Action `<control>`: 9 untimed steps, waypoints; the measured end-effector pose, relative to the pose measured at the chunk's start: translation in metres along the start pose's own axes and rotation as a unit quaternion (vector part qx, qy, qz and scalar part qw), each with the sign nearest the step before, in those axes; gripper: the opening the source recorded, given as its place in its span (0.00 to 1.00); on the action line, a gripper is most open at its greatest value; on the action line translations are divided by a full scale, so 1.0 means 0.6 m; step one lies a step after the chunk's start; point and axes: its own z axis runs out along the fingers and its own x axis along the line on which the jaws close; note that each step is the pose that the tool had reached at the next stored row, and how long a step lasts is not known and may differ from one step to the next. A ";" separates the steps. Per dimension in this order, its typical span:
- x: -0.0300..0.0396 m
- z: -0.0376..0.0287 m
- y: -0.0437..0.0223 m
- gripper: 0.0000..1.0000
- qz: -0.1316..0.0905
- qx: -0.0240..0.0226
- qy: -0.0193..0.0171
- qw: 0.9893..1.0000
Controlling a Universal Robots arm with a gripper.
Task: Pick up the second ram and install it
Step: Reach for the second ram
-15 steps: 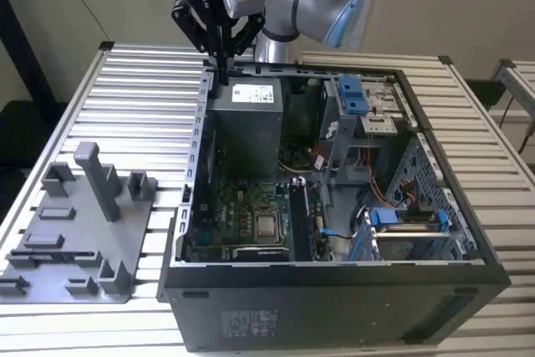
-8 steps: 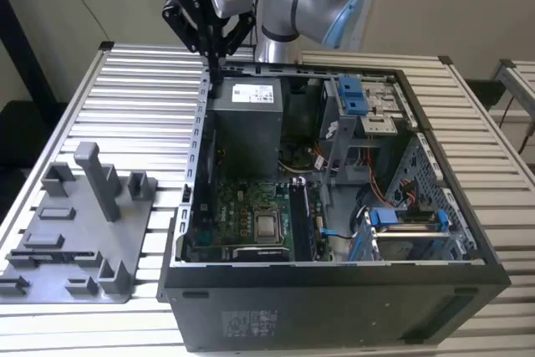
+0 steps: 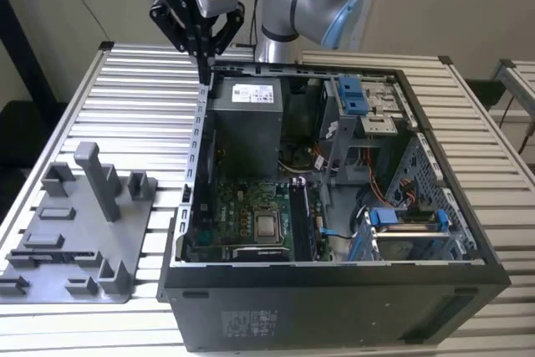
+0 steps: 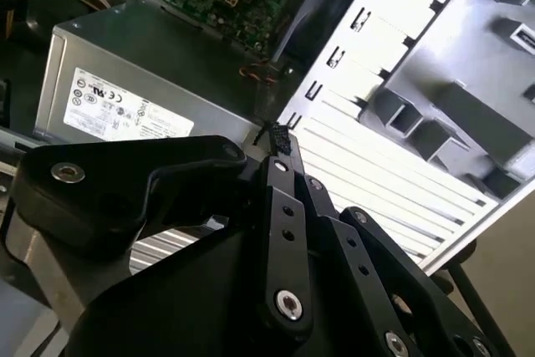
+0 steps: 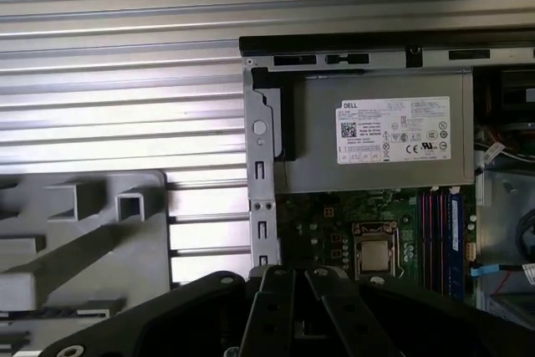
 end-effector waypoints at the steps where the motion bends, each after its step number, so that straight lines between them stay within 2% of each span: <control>1: 0.003 0.000 0.000 0.11 0.000 0.000 0.000 1.000; 9: 0.030 -0.001 -0.002 0.11 -0.001 0.000 0.000 1.000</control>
